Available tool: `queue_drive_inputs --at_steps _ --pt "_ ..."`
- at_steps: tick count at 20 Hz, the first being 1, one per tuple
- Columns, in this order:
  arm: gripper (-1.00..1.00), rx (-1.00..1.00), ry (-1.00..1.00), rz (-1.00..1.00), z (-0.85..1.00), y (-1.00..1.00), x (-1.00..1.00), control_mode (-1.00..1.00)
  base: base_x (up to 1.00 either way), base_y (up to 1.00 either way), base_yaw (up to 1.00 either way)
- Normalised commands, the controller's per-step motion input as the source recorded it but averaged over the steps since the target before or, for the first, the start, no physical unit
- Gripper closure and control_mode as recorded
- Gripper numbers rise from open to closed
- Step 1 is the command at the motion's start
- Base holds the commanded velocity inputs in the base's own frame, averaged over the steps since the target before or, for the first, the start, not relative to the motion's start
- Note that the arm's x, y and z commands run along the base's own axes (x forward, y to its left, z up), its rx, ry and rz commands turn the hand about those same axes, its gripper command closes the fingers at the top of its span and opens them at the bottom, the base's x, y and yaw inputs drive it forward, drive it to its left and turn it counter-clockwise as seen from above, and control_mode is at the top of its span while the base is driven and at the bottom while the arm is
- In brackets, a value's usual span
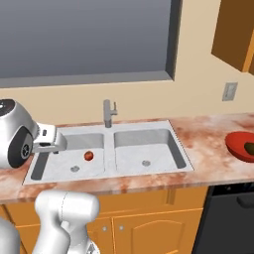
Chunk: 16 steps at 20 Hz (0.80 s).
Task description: Pick the avocados from the cabinet and place them in one bowl. Pick the apple from the sink and place it in the other bowl.
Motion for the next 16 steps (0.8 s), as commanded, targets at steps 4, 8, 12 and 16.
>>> queue_drive_inputs --at_steps 4,8,12,16 --pt "-1.00 0.00 0.00 0.00 0.00 0.00 0.00 1.00 -0.19 0.56 0.01" --pt "-1.00 0.00 0.00 0.00 0.00 0.00 0.00 1.00 0.15 0.22 0.00" --pt "-1.00 0.00 0.00 0.00 0.00 0.00 0.00 -1.00 0.02 0.03 0.00" --pt "-1.00 0.00 0.00 0.00 -0.02 0.17 0.39 -1.00 0.00 0.00 0.00"
